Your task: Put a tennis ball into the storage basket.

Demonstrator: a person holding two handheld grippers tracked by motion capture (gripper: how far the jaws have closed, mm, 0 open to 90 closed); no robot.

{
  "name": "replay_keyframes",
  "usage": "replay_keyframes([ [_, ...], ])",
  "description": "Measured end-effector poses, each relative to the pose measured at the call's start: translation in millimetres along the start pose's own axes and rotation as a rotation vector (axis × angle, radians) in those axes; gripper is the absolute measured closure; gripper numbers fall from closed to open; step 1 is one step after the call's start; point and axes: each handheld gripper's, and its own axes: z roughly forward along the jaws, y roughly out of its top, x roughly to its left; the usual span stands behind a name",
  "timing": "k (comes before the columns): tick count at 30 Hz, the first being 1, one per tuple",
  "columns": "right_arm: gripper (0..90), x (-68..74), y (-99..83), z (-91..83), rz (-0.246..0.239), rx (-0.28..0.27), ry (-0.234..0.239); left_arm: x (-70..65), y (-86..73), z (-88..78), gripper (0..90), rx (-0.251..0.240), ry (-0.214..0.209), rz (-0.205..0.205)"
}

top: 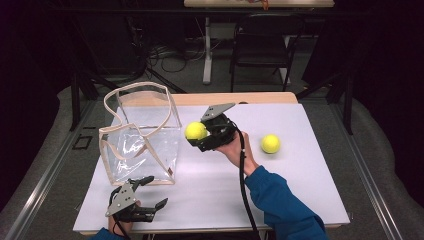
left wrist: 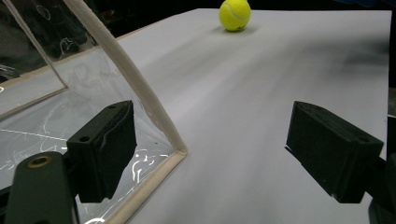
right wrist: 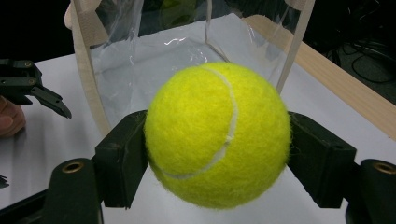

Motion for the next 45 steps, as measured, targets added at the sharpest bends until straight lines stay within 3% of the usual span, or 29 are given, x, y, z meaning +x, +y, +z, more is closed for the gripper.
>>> replay_keyframes([
  [14,25.9,1.0,8.9,2.2,-0.024,0.009,-0.005,-0.3,0.4,0.0,15.8,-0.003,0.000,0.001],
  [29,25.9,-15.1,17.6,0.0,0.003,-0.003,-0.015,0.0,0.0,0.6,15.8,-0.001,-0.001,0.000],
  [45,25.9,-22.6,29.8,-3.5,-0.008,-0.009,-0.018,-0.7,0.2,0.7,15.8,-0.001,-0.006,0.004],
])
